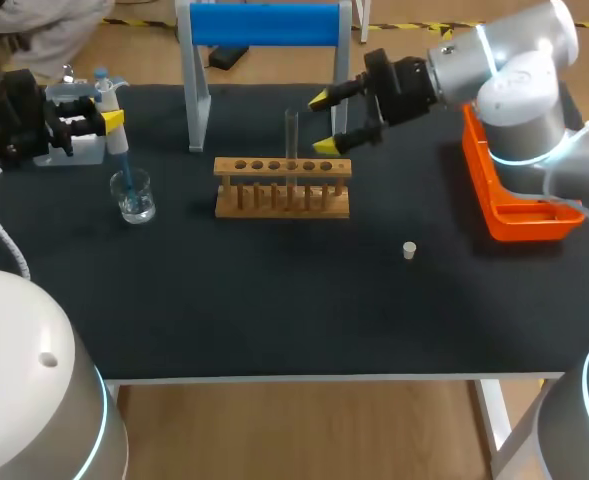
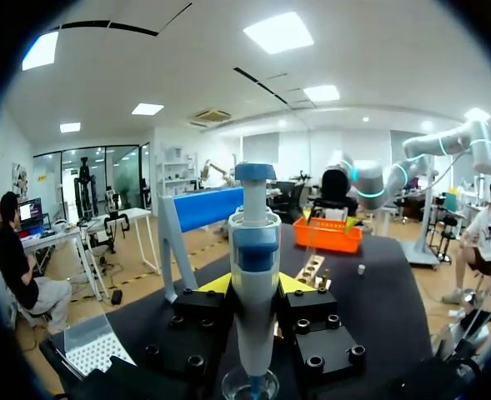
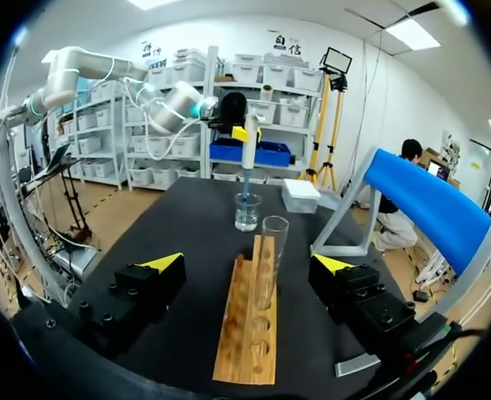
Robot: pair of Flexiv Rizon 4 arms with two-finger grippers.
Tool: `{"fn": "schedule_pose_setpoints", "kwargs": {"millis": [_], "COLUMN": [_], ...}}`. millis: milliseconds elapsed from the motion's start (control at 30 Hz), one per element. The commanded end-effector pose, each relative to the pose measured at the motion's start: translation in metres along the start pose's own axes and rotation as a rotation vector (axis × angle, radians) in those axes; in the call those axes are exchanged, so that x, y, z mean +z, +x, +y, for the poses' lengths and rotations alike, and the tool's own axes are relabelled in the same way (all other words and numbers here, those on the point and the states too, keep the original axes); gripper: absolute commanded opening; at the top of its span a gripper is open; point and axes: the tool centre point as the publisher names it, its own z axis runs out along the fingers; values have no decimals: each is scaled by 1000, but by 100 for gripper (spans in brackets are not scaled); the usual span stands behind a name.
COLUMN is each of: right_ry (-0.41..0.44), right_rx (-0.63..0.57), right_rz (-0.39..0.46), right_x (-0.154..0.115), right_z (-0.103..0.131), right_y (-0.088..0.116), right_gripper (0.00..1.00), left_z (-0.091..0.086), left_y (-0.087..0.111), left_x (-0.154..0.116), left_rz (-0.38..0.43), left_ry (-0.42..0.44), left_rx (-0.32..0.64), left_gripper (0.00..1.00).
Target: Invert the test tube, pick up the pipette, mount the tip to pipette, aspirate from beaker and dispense into the tube, eject the tip, return the pipette, and cap with the stopper.
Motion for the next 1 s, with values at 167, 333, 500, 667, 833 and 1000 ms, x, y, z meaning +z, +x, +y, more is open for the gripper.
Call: {"fn": "schedule_pose_setpoints", "kwargs": {"millis": [167,333,500,667,833,1000], "right_ry": [4,19,24,43,63,91], "right_rx": [-8,-20,-22,-29,-41,-52], "right_rz": [36,74,81,93,102,68], "right_x": [14,22,29,35,38,42], "right_z": [-4,-5,-6,-4,-1,-1], "right_y": [-13,-16,-20,-24,-26,-29], "right_gripper": [100,100,100,100,100,100], "left_z": [0,0,0,0,0,0], "left_y": [0,0,0,0,0,0], "left_x": [1,1,1,1,1,1], "left_rz": [-4,-4,-4,-4,-4,-4], "left_ry": [1,1,1,1,1,1], "left_rx": [2,2,2,2,2,2], "left_gripper": [0,0,0,0,0,0]}}
